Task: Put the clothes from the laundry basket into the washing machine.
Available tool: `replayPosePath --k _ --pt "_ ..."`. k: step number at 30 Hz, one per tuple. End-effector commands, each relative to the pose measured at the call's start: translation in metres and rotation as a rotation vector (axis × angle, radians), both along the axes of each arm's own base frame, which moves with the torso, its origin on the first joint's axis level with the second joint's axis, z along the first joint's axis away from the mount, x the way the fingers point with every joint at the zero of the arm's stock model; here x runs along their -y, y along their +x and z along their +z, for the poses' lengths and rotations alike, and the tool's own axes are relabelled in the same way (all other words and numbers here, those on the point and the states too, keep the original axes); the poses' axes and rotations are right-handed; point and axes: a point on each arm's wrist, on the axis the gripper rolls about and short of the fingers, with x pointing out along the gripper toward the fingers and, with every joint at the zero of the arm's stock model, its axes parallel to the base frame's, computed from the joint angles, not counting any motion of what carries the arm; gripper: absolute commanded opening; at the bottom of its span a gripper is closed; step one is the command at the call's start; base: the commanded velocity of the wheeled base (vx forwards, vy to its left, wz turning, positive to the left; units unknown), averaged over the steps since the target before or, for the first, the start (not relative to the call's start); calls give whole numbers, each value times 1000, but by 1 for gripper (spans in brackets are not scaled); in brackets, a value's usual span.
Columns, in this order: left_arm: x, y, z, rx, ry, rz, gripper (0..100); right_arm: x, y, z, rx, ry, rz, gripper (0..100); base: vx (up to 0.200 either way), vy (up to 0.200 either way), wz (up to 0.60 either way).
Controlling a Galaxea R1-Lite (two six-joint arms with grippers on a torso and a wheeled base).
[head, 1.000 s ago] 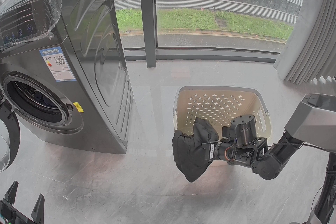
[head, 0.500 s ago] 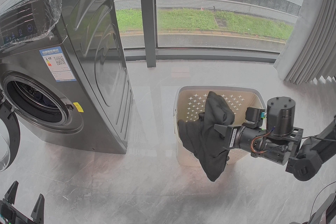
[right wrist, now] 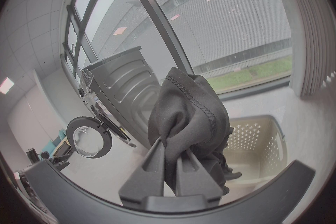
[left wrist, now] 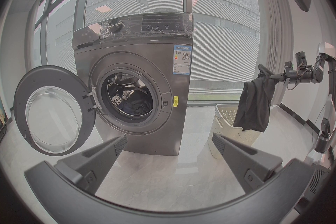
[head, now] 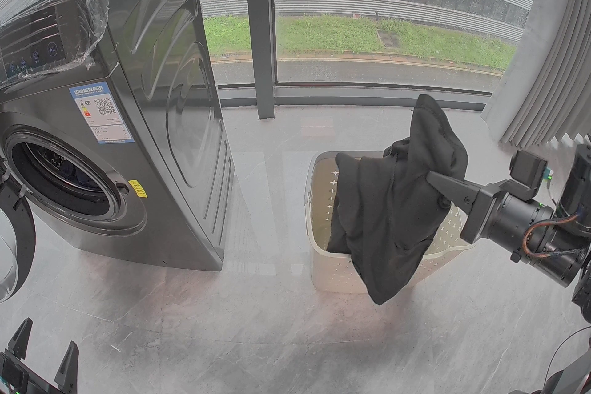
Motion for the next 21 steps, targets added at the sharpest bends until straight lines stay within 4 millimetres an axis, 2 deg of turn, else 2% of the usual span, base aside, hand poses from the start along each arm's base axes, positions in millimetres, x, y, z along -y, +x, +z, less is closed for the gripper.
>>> replayPosePath --k 1,5,9,18,21 --pt "0 0 -5 -4 -1 1 100 16 -5 14 91 2 -49 0 0 0 0" --pt "0 0 -5 -4 -1 1 100 20 -5 16 141 27 -71 0 0 0 0" --pt "0 0 -5 -4 -3 1 100 21 -7 11 151 35 -66 0 0 0 0" --pt "0 0 -5 -4 4 1 100 18 -2 12 163 36 -69 0 -200 0 0" --pt "0 0 -5 -4 -1 1 100 19 -3 8 148 27 -68 0 0 0 0"
